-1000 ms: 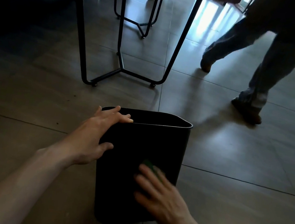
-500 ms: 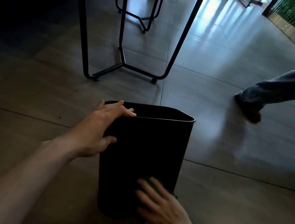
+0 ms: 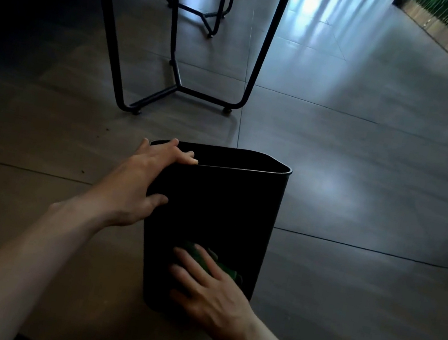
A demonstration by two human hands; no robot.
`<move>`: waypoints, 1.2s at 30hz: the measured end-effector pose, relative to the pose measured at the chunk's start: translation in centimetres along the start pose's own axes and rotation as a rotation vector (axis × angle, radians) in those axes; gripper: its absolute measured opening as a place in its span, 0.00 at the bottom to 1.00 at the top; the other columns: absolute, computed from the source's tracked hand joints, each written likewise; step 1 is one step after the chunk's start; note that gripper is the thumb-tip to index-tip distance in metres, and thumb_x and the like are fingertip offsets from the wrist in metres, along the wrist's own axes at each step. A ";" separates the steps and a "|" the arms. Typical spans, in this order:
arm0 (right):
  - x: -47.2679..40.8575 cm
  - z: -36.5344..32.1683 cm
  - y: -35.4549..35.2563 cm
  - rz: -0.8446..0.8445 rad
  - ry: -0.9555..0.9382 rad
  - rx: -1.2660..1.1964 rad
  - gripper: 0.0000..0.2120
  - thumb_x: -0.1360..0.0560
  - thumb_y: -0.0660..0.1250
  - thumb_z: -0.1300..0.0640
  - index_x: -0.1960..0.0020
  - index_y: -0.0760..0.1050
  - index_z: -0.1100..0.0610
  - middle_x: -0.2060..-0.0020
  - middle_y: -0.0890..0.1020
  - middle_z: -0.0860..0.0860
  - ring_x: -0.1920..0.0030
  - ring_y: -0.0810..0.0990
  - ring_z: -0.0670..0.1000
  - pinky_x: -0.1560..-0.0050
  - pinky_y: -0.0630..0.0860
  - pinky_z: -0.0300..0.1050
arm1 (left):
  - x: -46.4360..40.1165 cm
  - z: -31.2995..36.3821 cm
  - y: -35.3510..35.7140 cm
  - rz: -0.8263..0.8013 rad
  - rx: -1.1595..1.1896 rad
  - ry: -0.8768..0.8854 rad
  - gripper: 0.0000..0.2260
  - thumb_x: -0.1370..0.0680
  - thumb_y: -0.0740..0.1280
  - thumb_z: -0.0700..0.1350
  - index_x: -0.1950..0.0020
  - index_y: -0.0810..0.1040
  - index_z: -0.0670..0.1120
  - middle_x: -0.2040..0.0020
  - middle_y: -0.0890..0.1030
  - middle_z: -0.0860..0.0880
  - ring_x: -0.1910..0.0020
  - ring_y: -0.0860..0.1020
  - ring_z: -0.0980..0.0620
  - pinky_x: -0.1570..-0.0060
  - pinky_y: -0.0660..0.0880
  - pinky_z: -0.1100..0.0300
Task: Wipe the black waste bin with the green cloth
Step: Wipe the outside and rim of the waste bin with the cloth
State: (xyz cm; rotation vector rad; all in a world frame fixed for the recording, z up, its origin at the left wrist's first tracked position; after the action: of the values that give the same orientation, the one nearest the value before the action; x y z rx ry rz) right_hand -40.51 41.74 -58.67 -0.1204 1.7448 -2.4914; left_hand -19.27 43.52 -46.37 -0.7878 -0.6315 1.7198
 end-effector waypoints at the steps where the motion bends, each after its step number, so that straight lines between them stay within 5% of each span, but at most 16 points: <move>1: -1.0 -0.2 -0.5 0.031 0.008 -0.012 0.14 0.21 0.63 0.54 0.36 0.77 0.46 0.27 0.69 0.55 0.20 0.59 0.62 0.20 0.53 0.63 | -0.1 0.1 0.1 -0.004 -0.007 0.008 0.35 0.30 0.75 0.32 0.33 0.69 0.61 0.26 0.71 0.60 0.20 0.55 0.60 0.19 0.44 0.47; 5: -3.3 -0.6 -1.4 0.153 0.006 -0.026 0.21 0.18 0.48 0.57 0.32 0.73 0.50 0.29 0.70 0.56 0.21 0.58 0.62 0.20 0.53 0.62 | -0.1 0.3 0.1 -0.015 -0.017 0.036 0.34 0.30 0.74 0.32 0.34 0.70 0.62 0.26 0.70 0.62 0.20 0.53 0.63 0.20 0.41 0.54; 8: -0.9 -0.4 -0.2 0.112 -0.061 0.043 0.21 0.20 0.58 0.57 0.27 0.68 0.49 0.27 0.69 0.54 0.21 0.58 0.62 0.20 0.54 0.63 | 0.0 0.2 0.1 -0.015 -0.015 0.038 0.35 0.31 0.75 0.31 0.34 0.70 0.62 0.26 0.70 0.62 0.20 0.54 0.63 0.20 0.41 0.54; 13: 5.4 2.9 1.5 0.095 -0.044 0.061 0.08 0.20 0.67 0.57 0.42 0.77 0.48 0.32 0.75 0.53 0.22 0.65 0.60 0.20 0.54 0.62 | -0.1 0.2 0.1 -0.016 0.006 0.026 0.35 0.31 0.75 0.31 0.34 0.70 0.61 0.26 0.71 0.61 0.20 0.54 0.62 0.20 0.42 0.50; 17: 7.2 8.9 0.0 0.242 0.374 -0.081 0.06 0.19 0.64 0.59 0.46 0.79 0.55 0.32 0.74 0.59 0.22 0.64 0.63 0.25 0.64 0.65 | -0.4 -0.1 -0.2 0.003 0.004 -0.023 0.33 0.30 0.76 0.32 0.33 0.71 0.58 0.27 0.72 0.59 0.20 0.55 0.59 0.20 0.42 0.46; 21: 6.6 13.1 -3.1 0.424 0.722 -0.245 0.18 0.13 0.51 0.52 0.44 0.78 0.56 0.33 0.74 0.60 0.22 0.63 0.63 0.30 0.72 0.63 | -0.6 0.1 0.0 -0.005 -0.014 -0.031 0.33 0.30 0.76 0.32 0.33 0.70 0.59 0.26 0.72 0.58 0.20 0.54 0.59 0.20 0.42 0.44; 26: 1.6 9.1 -4.6 0.454 0.424 -0.227 0.07 0.18 0.67 0.59 0.42 0.81 0.55 0.33 0.77 0.61 0.23 0.66 0.62 0.26 0.67 0.59 | -0.5 0.2 0.0 0.014 -0.039 -0.005 0.35 0.30 0.76 0.33 0.36 0.68 0.65 0.27 0.72 0.59 0.20 0.56 0.59 0.20 0.41 0.50; 30: -1.8 1.3 -1.7 0.305 0.051 -0.153 0.12 0.17 0.62 0.58 0.38 0.80 0.52 0.33 0.76 0.57 0.23 0.65 0.61 0.22 0.59 0.60 | -0.5 0.2 0.0 0.020 -0.056 -0.011 0.36 0.30 0.76 0.33 0.36 0.66 0.66 0.27 0.72 0.58 0.20 0.56 0.59 0.20 0.42 0.49; 34: -0.9 -2.5 1.2 0.114 -0.143 -0.049 0.15 0.15 0.56 0.54 0.36 0.80 0.47 0.32 0.76 0.49 0.21 0.62 0.55 0.18 0.48 0.58 | -0.1 0.3 0.2 0.011 -0.031 0.000 0.36 0.29 0.75 0.34 0.37 0.66 0.67 0.27 0.72 0.58 0.20 0.55 0.60 0.19 0.41 0.47; 36: -0.4 -1.5 0.9 0.084 -0.167 -0.026 0.14 0.16 0.58 0.52 0.36 0.80 0.46 0.31 0.76 0.49 0.21 0.63 0.55 0.18 0.52 0.56 | -0.2 0.2 0.2 0.014 -0.022 0.003 0.36 0.30 0.75 0.34 0.37 0.65 0.67 0.27 0.72 0.58 0.20 0.55 0.59 0.19 0.42 0.45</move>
State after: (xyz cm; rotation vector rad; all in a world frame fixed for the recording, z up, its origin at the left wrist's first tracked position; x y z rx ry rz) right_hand -40.24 42.92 -60.00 -0.2446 1.6801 -2.3278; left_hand -19.54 43.31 -46.39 -0.8119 -0.6454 1.7270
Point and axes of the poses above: each hand's wrist, its own x-axis away from the middle knuckle, its own y-axis out of the palm, z = x × y, the point moved 4 cm from there along -x, towards the middle knuckle
